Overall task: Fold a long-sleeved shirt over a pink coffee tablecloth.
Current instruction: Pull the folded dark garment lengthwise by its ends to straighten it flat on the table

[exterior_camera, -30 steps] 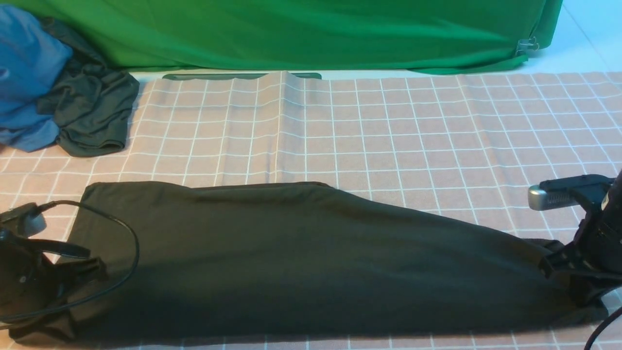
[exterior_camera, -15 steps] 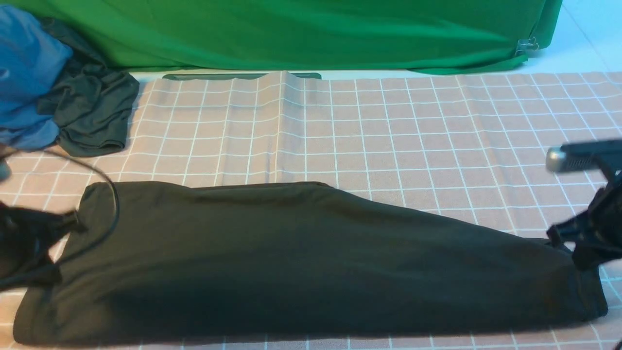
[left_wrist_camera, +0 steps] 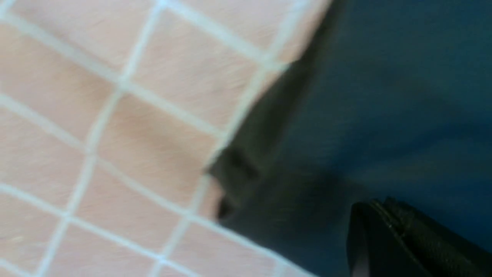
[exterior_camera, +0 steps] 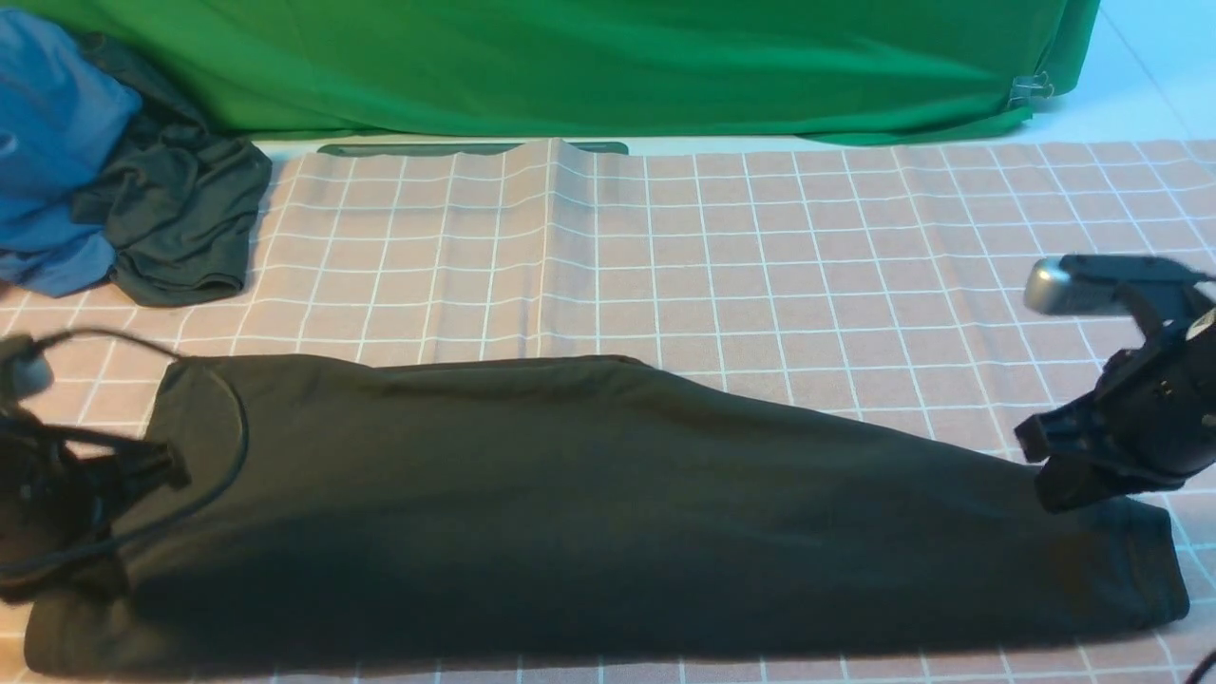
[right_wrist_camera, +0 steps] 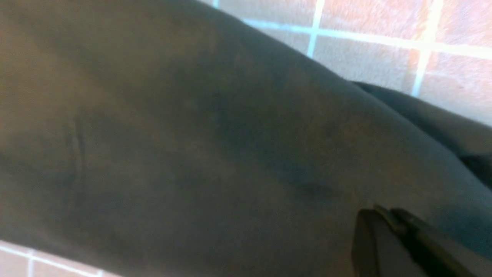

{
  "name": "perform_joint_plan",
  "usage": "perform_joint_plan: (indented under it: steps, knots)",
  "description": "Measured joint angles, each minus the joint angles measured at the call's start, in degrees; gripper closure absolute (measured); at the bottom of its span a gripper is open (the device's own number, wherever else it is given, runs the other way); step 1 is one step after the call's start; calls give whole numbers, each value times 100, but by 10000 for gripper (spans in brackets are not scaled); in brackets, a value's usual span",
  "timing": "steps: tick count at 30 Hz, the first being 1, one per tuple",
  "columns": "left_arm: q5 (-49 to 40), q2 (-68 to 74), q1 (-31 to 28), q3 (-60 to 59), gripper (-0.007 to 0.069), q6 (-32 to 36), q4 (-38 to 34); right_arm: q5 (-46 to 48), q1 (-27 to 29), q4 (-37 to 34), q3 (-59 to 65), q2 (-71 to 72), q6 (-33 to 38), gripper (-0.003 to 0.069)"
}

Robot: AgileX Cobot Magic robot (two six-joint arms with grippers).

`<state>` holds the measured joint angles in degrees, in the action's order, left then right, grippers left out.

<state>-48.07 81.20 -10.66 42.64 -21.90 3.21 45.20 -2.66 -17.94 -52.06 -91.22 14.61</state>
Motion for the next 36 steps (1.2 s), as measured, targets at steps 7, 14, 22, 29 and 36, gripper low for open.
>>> perform_joint_plan:
  steps: [7, 14, 22, 29, 36]
  knots:
    - [40, 151, 0, -338, 611, -482, 460, -252, 0, 253, 0, -352, -202, 589]
    - [-106, 235, 0, -416, 611, -623, 701, -219, 0, 304, -14, 92, -202, 580]
    - [-159, -222, 0, -416, 611, -445, 544, -64, 0, 1246, -14, 414, -914, 439]
    - [-229, -1552, 0, -411, 611, 698, -939, 112, 0, 1794, -14, 381, -1415, 43]
    - [-439, -2503, 0, -411, 611, 1298, -1577, -284, 0, 1829, -18, 53, -1429, 37]
